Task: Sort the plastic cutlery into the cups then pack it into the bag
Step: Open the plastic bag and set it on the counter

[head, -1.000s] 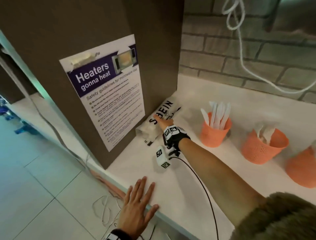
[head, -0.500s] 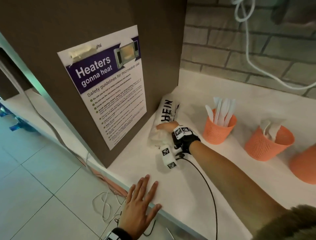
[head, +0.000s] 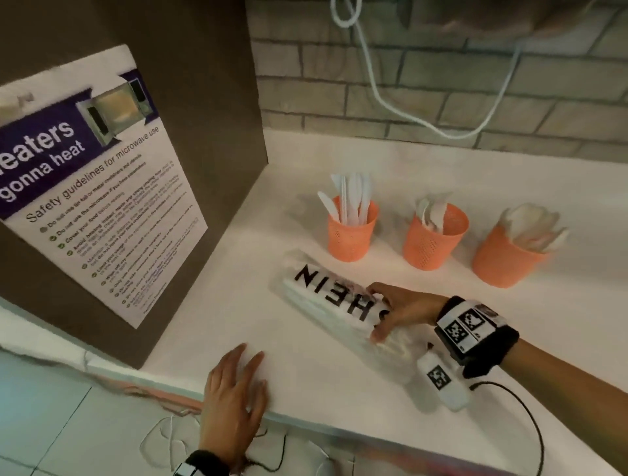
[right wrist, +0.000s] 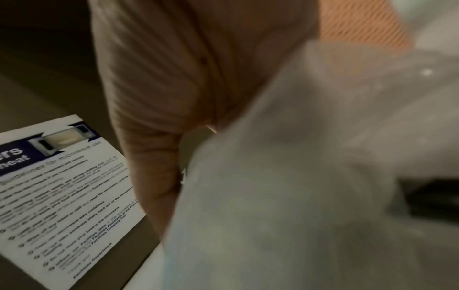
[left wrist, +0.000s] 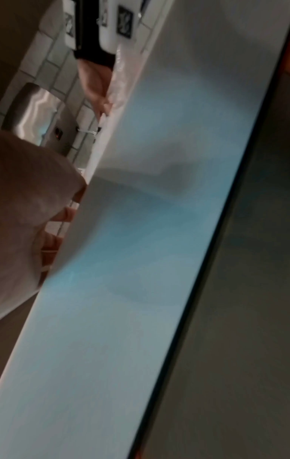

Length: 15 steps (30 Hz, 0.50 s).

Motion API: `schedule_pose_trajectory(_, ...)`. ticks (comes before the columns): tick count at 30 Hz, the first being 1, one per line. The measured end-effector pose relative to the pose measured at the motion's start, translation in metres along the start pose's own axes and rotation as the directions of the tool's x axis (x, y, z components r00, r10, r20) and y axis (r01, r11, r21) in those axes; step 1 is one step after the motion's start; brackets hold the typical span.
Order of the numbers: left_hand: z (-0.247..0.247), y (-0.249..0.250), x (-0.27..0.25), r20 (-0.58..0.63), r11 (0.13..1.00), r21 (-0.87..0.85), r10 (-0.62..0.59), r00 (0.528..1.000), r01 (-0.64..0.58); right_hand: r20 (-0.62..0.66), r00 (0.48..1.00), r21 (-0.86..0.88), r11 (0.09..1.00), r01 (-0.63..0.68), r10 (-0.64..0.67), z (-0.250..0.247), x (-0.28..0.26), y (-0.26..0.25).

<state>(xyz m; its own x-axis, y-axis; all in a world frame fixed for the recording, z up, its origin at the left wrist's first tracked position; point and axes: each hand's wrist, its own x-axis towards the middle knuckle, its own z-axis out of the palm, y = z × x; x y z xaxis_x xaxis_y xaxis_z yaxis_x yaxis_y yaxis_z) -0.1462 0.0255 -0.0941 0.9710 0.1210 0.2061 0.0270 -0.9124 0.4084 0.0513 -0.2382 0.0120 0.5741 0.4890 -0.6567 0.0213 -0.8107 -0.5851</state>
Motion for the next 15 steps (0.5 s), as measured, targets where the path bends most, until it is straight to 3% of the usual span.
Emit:
schedule_pose_trajectory(2,0.002,0.006,0.010,-0.003,0.998,-0.002,0.057,0.998,-0.057,-0.089,0.995,-0.094,0.995,0.036,-0.044,0.000,-0.016,0.010)
schedule_pose_trajectory(4,0.006,0.013,0.019,0.025,0.998,-0.006,0.069,0.997,-0.069,-0.213,0.972,-0.294,0.955,0.030,-0.096,0.001,-0.029,0.019)
schedule_pose_trajectory(8,0.016,0.025,0.031,0.097,0.998,0.013,0.057,0.994,-0.059,-0.510,0.788,-0.655,0.749,-0.096,-0.344,0.014,-0.048,0.043)
schedule_pose_trajectory(10,0.019,0.030,0.034,0.139,0.998,0.009,0.058,0.989,-0.060,-0.541,0.748,-0.717,0.676,-0.171,-0.384,0.021,-0.051,0.065)
schedule_pose_trajectory(13,0.020,0.039,0.037,0.216,0.999,0.021,0.030,0.976,-0.035,-0.478,0.808,-0.662,0.746,-0.073,-0.345,0.022,-0.065,0.089)
schedule_pose_trajectory(15,0.019,0.044,0.041,0.237,1.000,-0.011,0.003,0.971,0.000,-0.512,0.772,-0.552,0.833,0.041,-0.377,0.023,-0.078,0.094)
